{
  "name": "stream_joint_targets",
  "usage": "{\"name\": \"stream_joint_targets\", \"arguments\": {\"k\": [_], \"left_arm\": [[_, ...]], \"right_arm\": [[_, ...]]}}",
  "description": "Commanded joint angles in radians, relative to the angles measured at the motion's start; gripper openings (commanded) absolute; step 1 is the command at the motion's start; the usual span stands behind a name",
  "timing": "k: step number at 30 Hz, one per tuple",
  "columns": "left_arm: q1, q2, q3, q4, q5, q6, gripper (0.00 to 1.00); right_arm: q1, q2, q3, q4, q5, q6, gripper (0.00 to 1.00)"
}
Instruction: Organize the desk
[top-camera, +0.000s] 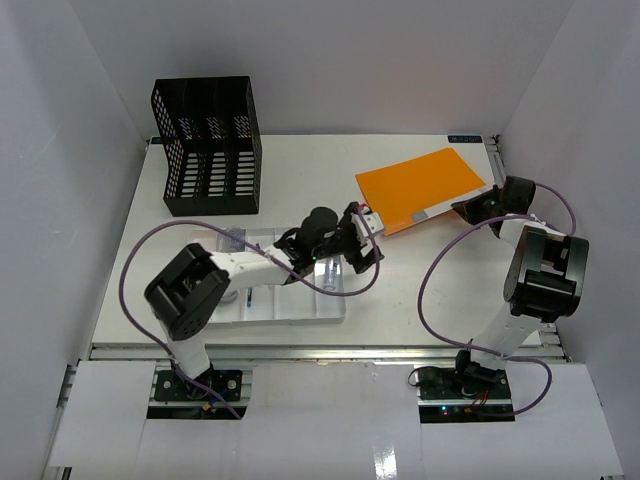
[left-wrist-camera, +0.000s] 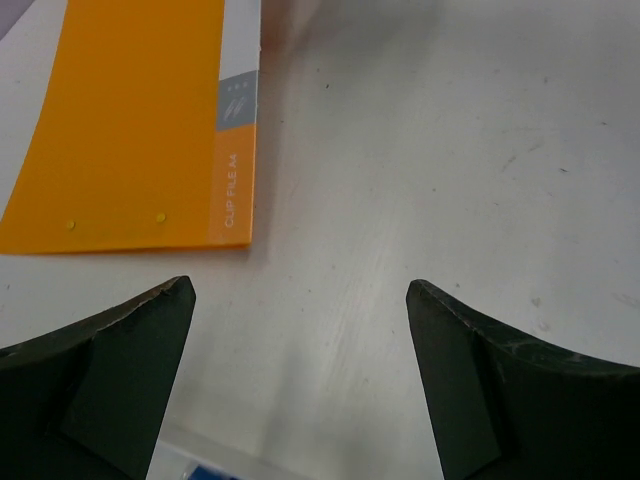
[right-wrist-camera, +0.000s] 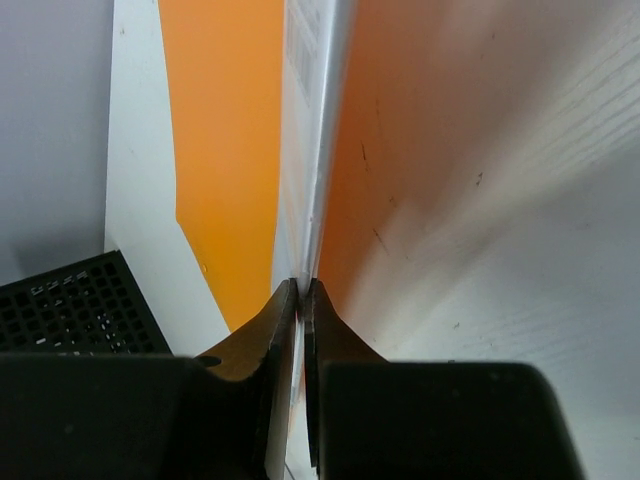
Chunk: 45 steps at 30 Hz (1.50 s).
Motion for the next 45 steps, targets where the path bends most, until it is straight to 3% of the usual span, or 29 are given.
{"name": "stream_joint_targets", "arguments": {"k": [1,9,15,20,25,28,32,33,37,38,45], "left_arm": [[-0.062,0.134,0.182,0.073,-0.127,0.116,0.98],[-0.138,0.491,0.554,0.067,-0.386,0.243,0.98],[-0.156,0.664,0.766,0.005,-0.444,0.300,0.98],[-0.155,0.731,0.811,0.043,-0.509,0.328,0.96],[-0.154,0.756,0.806,0.095,-0.578,0.346,0.67],[-0.154,0.762,0.807,0.120,-0.622,0.351,0.43],[-0.154,0.759,0.807,0.136,-0.669,0.359,0.23],[-0.156,0.756,0.804,0.135,-0.682,0.359,0.11],[-0.154,0.722,0.772,0.138,-0.703,0.353,0.00],[-0.154,0.707,0.760,0.140,-0.706,0.349,0.00],[-0.123,0.530,0.626,0.114,-0.676,0.200,0.00]], "right_arm": [[0.000,-0.045,-0.027,0.011,-0.057,-0.018,0.08],[0.000,-0.048,-0.032,-0.001,-0.091,-0.014,0.08],[0.000,-0.064,-0.032,-0.017,-0.112,-0.011,0.08],[-0.001,-0.086,-0.040,-0.037,-0.141,-0.008,0.08],[0.000,-0.129,-0.054,-0.061,-0.156,-0.010,0.08],[0.000,-0.158,-0.068,-0.085,-0.166,-0.019,0.08],[0.000,-0.209,-0.089,-0.121,-0.180,-0.049,0.08],[0.000,-0.218,-0.095,-0.121,-0.187,-0.053,0.08],[0.000,-0.277,-0.106,-0.167,-0.235,-0.088,0.08],[0.000,-0.293,-0.107,-0.172,-0.250,-0.103,0.10],[-0.010,-0.429,-0.096,-0.177,-0.303,-0.319,0.61]]}}
